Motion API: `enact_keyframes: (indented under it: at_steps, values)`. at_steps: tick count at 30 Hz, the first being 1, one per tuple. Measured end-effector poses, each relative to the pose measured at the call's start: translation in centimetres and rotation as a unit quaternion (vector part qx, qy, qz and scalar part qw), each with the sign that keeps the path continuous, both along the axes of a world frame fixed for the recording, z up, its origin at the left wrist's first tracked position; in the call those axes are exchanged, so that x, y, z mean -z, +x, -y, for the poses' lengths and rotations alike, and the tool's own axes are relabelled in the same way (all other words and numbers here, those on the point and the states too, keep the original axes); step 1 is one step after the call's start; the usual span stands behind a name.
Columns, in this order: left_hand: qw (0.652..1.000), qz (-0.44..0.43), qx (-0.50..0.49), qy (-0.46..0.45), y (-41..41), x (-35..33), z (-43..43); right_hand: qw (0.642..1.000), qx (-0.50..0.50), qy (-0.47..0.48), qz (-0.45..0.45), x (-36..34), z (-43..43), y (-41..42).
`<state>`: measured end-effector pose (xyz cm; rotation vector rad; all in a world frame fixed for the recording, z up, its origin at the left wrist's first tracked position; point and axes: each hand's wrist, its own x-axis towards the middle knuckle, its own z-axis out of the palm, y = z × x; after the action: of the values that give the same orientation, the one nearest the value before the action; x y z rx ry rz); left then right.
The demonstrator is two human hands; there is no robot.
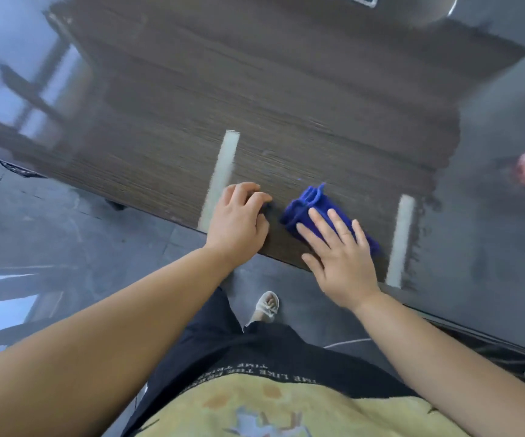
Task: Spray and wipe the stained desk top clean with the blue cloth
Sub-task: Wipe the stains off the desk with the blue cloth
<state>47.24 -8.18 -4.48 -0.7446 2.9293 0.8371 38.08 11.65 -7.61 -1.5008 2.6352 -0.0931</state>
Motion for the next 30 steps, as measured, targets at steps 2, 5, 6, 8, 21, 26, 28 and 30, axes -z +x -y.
enact_keyframes:
  at_steps: [2, 5, 6, 8, 21, 26, 28, 30]
  values:
    - [0.999, 0.017, 0.027, -0.003, -1.1, -0.1, -2.0, 0.995, 0.102, 0.022, -0.004, -0.2, -4.9, -2.2]
    - [0.996, 0.042, 0.069, -0.029, -2.6, -0.2, -4.6, 0.96, 0.277, 0.04, 0.012, -0.7, -8.6, -4.6]
    - [0.996, 0.049, 0.072, -0.034, -3.0, -0.2, -5.1, 0.943, 0.331, 0.033, 0.02, -0.8, -7.9, -4.6]
    - [0.994, 0.07, 0.072, -0.038, -3.5, -0.4, -6.1, 0.918, 0.396, 0.011, 0.035, -0.9, -5.3, -2.9]
    - [0.991, 0.067, 0.116, -0.028, -6.4, -1.4, -9.5, 0.975, 0.218, 0.006, 0.036, -1.0, -7.6, -1.7]
    - [0.965, 0.004, 0.26, -0.027, -8.4, -1.7, -10.5, 0.994, 0.061, -0.002, 0.09, -1.5, -9.2, -0.4]
    - [0.941, 0.031, 0.336, -0.038, -8.9, -1.8, -10.6, 0.984, 0.108, -0.06, 0.129, -2.3, -10.2, -0.6]
    - [0.913, 0.08, 0.398, -0.05, -9.2, -1.6, -10.5, 0.96, 0.223, -0.132, 0.104, -3.2, -11.2, -0.4]
